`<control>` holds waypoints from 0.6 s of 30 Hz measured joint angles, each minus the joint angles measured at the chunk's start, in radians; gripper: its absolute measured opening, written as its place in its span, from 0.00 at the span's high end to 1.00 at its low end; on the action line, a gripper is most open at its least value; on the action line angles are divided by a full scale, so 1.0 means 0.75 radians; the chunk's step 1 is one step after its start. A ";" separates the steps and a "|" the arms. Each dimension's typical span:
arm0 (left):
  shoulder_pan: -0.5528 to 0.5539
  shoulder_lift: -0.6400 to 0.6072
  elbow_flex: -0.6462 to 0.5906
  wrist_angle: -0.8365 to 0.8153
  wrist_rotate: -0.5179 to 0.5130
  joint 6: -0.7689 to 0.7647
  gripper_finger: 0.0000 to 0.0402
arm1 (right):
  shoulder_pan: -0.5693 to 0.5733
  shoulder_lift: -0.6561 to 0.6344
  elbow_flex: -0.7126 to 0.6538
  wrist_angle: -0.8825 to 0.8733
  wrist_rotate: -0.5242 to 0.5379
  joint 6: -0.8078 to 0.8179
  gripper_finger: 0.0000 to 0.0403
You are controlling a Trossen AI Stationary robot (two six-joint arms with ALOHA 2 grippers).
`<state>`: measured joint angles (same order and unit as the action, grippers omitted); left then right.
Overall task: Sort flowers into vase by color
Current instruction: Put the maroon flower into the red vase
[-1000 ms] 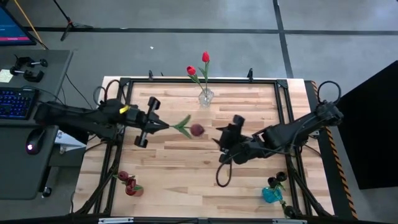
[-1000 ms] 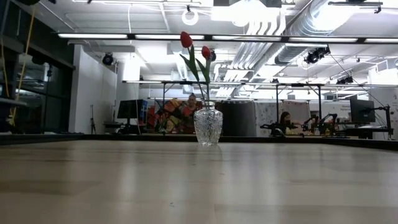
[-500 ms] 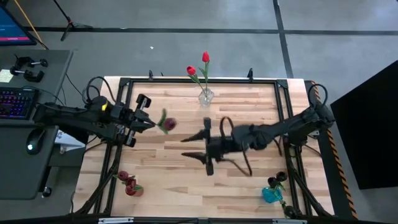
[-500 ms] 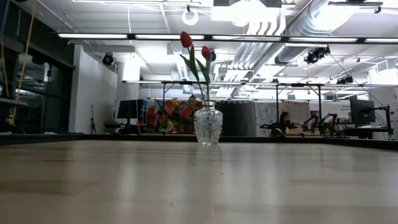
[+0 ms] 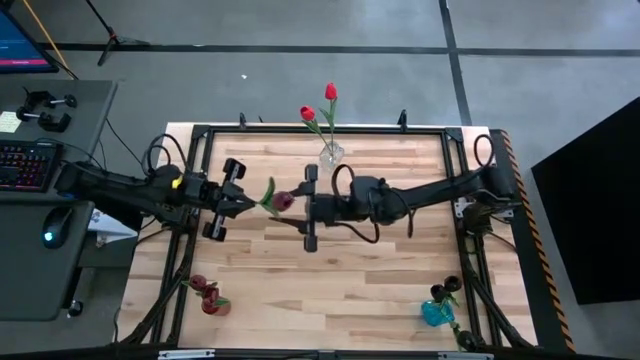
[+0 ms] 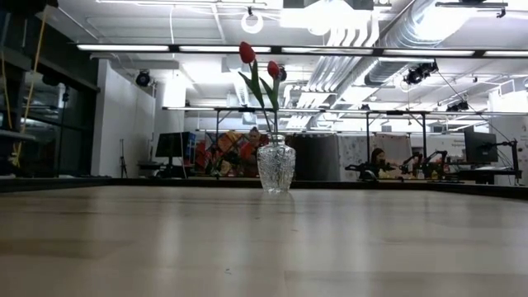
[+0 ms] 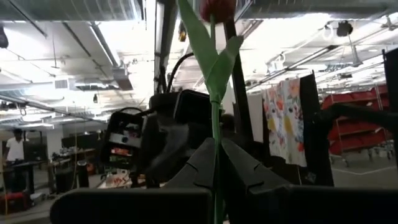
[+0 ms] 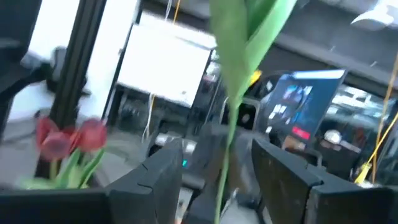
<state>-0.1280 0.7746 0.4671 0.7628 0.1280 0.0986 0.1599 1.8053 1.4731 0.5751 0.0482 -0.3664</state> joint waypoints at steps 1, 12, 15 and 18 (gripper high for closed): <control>0.000 0.007 0.000 0.007 0.000 0.000 1.00 | -0.005 0.014 0.000 0.045 0.000 0.002 0.55; 0.000 0.134 0.000 0.104 -0.010 0.000 1.00 | -0.059 0.065 0.000 0.160 -0.068 0.129 0.55; 0.000 0.157 0.000 0.129 -0.011 0.000 1.00 | -0.057 0.066 0.000 0.159 -0.072 0.127 0.55; 0.000 0.164 0.000 0.147 -0.017 0.001 1.00 | -0.055 0.066 0.000 0.159 -0.072 0.122 0.59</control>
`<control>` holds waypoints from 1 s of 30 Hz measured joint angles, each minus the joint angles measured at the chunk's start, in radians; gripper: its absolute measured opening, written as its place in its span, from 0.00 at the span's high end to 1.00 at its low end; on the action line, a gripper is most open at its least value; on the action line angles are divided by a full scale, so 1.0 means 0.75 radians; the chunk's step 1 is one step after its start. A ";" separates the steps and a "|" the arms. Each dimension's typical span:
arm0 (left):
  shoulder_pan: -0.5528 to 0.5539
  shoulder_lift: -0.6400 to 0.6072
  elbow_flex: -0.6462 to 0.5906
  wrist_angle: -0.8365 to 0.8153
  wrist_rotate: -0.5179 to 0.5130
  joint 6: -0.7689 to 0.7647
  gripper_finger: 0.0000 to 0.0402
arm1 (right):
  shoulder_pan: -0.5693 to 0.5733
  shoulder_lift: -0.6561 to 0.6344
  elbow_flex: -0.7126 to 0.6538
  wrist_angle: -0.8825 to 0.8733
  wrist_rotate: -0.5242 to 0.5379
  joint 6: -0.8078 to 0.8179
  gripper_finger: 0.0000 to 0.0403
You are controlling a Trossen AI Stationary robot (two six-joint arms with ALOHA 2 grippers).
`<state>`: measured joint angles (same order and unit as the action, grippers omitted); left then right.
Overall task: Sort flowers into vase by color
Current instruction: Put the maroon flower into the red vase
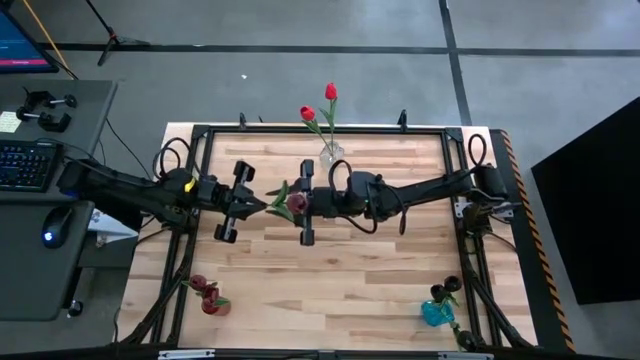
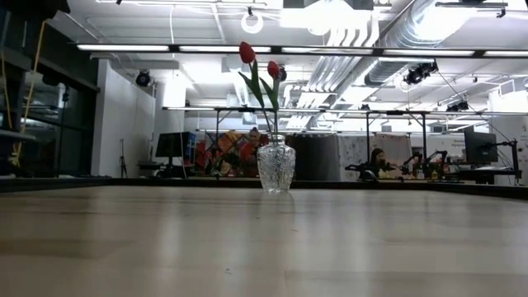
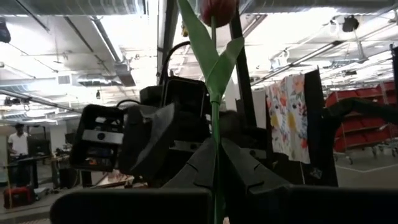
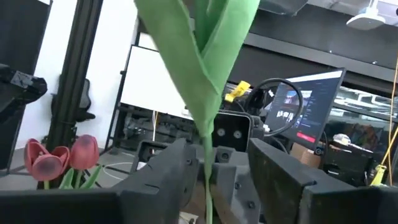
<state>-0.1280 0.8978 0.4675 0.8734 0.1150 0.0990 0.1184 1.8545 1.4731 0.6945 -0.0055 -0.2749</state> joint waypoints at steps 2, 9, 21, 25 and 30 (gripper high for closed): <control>0.000 0.001 0.000 0.001 -0.027 0.001 1.00 | -0.001 0.000 0.000 -0.002 0.000 -0.004 0.66; 0.001 0.009 0.000 -0.004 -0.077 0.015 1.00 | -0.001 0.000 0.000 0.013 0.000 -0.030 0.97; -0.006 -0.251 0.002 -0.330 -0.194 0.027 0.65 | 0.030 -0.110 0.000 -0.280 0.130 -0.134 0.99; -0.063 -0.379 0.002 -0.559 -0.137 -0.096 0.51 | 0.064 -0.150 0.002 -0.544 0.143 -0.099 1.00; -0.194 -0.432 0.002 -0.596 -0.023 -0.248 0.47 | 0.126 -0.112 -0.130 -0.563 0.118 0.030 1.00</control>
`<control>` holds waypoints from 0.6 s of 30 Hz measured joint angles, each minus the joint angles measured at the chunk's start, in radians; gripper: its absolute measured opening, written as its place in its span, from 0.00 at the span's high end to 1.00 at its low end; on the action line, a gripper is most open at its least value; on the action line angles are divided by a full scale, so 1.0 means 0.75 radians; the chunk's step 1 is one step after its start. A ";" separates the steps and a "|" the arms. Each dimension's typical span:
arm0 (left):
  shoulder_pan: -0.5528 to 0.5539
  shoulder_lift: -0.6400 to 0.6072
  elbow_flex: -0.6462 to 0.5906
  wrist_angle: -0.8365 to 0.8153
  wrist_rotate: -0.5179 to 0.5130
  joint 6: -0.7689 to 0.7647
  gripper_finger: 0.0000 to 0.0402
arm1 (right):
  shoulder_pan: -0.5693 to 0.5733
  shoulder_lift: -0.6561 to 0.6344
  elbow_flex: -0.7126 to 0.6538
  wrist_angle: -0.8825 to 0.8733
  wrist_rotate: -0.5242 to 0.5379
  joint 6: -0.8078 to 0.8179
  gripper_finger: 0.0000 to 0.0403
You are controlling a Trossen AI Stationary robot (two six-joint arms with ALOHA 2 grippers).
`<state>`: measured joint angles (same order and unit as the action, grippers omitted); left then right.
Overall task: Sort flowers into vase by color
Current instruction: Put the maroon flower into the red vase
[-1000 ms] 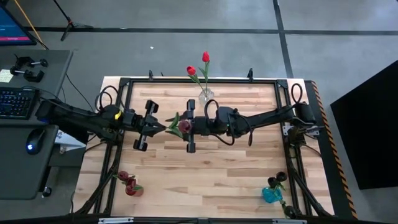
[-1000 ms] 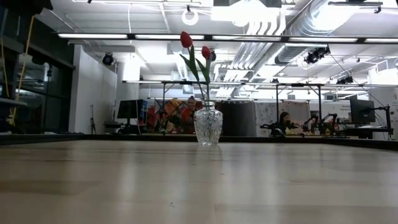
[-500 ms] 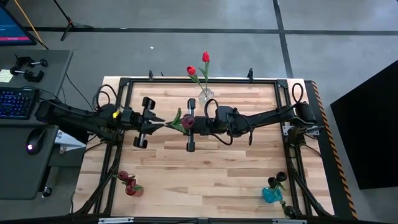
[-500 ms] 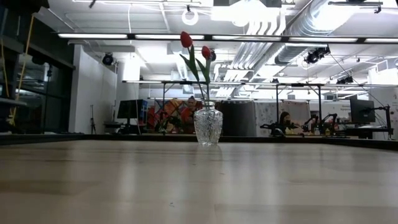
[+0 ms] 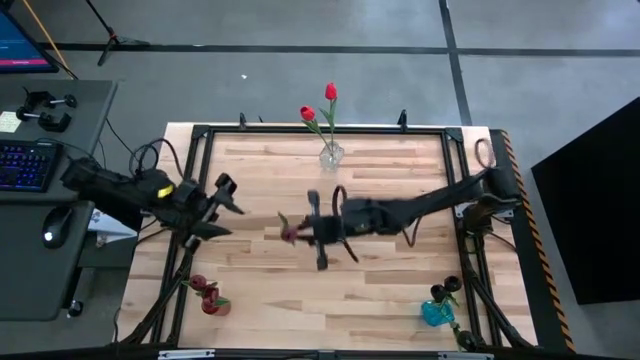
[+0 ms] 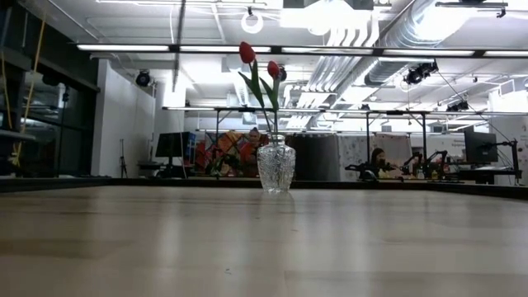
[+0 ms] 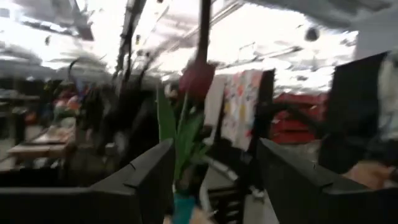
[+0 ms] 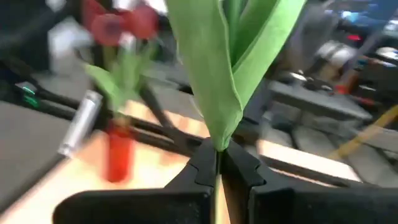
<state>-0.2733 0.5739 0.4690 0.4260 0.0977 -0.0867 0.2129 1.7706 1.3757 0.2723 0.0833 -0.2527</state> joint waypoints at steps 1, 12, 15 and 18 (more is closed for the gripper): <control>-0.024 -0.004 0.000 0.018 -0.003 -0.001 0.47 | 0.014 0.018 -0.055 0.118 -0.019 0.026 1.00; -0.111 -0.054 0.001 0.329 -0.075 0.169 0.49 | 0.092 0.443 -0.216 1.301 -0.124 0.230 1.00; -0.111 -0.055 0.001 0.327 -0.104 0.176 0.49 | 0.091 0.554 -0.082 1.284 -0.184 0.232 1.00; -0.111 -0.054 0.001 0.325 -0.108 0.176 0.49 | 0.084 0.634 0.030 1.277 -0.258 0.199 1.00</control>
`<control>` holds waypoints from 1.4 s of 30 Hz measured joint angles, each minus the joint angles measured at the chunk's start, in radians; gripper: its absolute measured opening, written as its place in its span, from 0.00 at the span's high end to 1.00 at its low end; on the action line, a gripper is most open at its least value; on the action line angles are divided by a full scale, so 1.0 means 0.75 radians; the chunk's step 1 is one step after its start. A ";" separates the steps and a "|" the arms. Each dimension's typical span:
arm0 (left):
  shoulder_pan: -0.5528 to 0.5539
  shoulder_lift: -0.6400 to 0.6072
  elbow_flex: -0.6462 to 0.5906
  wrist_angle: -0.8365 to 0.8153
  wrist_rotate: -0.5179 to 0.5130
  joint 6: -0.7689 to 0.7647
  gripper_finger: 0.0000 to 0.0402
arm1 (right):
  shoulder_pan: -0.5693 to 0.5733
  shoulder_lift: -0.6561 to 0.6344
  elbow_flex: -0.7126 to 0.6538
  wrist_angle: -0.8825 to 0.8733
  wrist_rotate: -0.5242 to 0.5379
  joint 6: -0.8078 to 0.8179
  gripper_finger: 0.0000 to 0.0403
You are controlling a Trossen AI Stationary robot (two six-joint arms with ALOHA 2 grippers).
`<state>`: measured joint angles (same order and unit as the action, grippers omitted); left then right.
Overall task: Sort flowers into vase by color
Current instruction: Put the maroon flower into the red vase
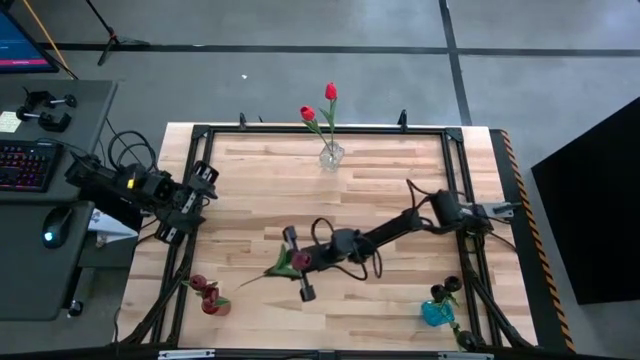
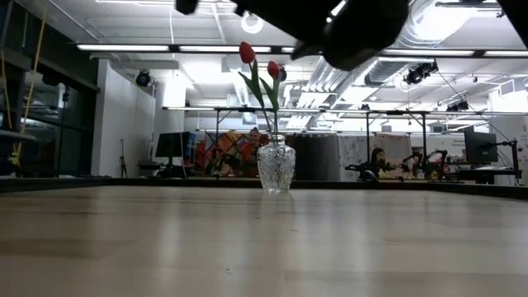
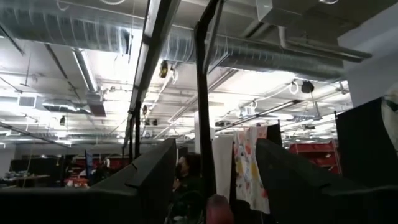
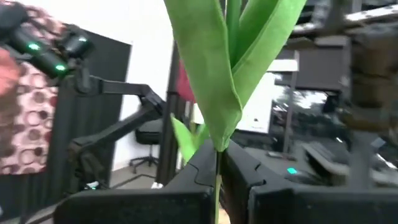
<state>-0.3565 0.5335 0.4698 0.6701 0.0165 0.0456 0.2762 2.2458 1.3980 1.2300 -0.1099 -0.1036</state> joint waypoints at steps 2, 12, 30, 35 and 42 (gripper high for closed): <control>0.000 0.000 0.000 0.000 -0.001 0.001 0.49 | -0.006 0.031 0.061 -0.002 -0.055 -0.007 1.00; 0.000 0.000 0.000 0.000 -0.003 0.001 0.49 | -0.012 0.151 0.339 -0.128 -0.173 0.018 1.00; 0.000 0.009 0.000 0.001 -0.003 0.001 0.49 | -0.009 0.192 0.537 -0.303 -0.259 -0.117 1.00; 0.000 0.009 -0.001 0.001 -0.003 0.002 0.49 | -0.008 0.219 0.590 -0.292 -0.289 -0.127 1.00; 0.001 0.009 -0.001 0.001 -0.004 -0.006 0.49 | -0.020 0.394 0.868 -0.418 -0.357 -0.076 1.00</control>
<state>-0.3561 0.5404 0.4694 0.6709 0.0132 0.0410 0.2614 2.5410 2.0487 0.9165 -0.3779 -0.1602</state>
